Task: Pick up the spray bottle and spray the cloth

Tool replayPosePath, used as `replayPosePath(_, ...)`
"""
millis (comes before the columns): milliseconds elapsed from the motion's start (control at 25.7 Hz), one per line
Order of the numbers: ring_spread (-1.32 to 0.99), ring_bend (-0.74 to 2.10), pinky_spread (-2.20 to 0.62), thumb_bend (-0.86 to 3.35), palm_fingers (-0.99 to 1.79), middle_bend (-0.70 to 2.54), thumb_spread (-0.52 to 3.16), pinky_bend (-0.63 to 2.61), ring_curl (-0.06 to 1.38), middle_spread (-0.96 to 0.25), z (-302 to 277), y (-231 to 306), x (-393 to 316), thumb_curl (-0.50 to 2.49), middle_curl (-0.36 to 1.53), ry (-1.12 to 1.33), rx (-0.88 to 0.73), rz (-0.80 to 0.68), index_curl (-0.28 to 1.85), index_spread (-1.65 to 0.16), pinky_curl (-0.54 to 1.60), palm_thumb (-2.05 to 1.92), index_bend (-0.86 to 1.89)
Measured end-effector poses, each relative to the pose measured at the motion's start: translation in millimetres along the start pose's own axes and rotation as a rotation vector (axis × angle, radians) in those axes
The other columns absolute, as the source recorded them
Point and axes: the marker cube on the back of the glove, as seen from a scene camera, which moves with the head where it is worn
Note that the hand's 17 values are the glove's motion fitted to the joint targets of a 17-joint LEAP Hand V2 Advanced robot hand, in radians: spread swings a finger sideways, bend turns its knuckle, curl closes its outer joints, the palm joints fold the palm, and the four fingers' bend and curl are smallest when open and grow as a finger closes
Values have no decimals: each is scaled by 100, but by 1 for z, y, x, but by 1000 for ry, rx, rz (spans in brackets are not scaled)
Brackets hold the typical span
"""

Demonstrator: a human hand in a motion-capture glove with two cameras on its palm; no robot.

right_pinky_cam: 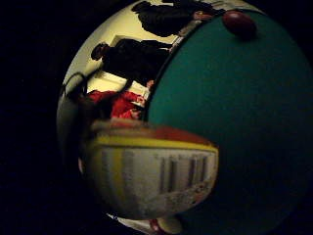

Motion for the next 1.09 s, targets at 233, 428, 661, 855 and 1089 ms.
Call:
replayPosePath(233,-17,61,-2,-12,74,68,78,15,45,-16,-10,20,17,62,54,102,-44,96,60,-29,37,40,38)
replayPosePath(428,-15,41,10,-8,41,46,79,23,39,-18,-30,44,17,55,46,311,-105,131,56,-34,36,31,30)
replayPosePath(661,-16,30,17,-6,33,31,80,24,32,-20,-60,88,9,50,40,598,-194,126,48,-39,34,27,21)
replayPosePath(855,-17,25,19,-5,31,25,80,22,29,-22,-84,126,-7,47,37,753,-222,96,44,-41,33,25,18)
replayPosePath(1089,-17,22,20,-5,30,21,80,21,28,-22,-112,183,-35,44,36,774,-236,43,41,-43,33,24,17)
